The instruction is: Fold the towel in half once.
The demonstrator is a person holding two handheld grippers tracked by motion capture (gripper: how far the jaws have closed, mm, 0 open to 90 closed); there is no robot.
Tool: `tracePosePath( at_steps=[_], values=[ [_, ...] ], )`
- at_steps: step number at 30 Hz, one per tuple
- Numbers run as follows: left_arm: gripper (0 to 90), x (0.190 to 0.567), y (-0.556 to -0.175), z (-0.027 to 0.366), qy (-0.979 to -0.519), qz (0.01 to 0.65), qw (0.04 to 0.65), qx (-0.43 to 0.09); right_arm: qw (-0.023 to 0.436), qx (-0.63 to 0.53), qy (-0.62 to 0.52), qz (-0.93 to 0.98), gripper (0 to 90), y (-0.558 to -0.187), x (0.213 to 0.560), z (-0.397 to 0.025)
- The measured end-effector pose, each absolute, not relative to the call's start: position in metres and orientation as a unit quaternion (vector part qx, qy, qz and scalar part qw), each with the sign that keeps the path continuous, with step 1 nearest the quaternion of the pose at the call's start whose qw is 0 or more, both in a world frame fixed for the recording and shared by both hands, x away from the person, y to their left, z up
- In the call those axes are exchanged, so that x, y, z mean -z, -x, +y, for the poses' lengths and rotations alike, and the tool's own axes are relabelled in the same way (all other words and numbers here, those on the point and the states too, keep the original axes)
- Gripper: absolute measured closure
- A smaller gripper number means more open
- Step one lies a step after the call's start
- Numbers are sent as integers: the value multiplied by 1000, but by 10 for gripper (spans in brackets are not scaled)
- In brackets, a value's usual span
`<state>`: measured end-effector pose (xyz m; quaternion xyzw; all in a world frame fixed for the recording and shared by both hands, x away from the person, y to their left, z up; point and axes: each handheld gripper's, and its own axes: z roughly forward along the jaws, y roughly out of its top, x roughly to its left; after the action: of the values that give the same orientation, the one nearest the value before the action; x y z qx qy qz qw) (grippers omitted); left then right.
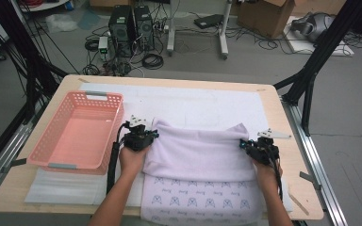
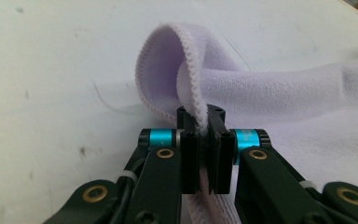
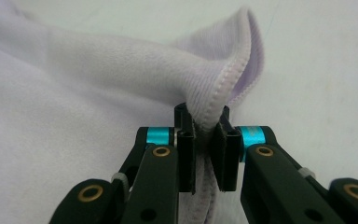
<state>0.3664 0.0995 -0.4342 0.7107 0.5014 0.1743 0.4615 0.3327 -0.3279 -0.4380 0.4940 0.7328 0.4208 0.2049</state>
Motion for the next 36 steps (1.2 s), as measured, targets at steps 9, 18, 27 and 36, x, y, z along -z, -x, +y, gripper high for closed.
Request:
tracePosePath(
  at_steps=[9, 18, 27, 36],
  values=[
    [850, 410, -401, 103, -682, 508, 488, -197, 225, -446, -494, 712, 818, -371, 413, -327],
    [849, 392, -428, 102, -668, 489, 515, -221, 249, -477, -496, 682, 815, -403, 400, -329],
    [573, 412, -438, 101, -692, 527, 467, -158, 212, -434, -553, 679, 598, -422, 423, -330],
    [497, 418, -408, 90, -699, 504, 483, -155, 201, -431, -545, 690, 520, -404, 407, -339]
  ],
)
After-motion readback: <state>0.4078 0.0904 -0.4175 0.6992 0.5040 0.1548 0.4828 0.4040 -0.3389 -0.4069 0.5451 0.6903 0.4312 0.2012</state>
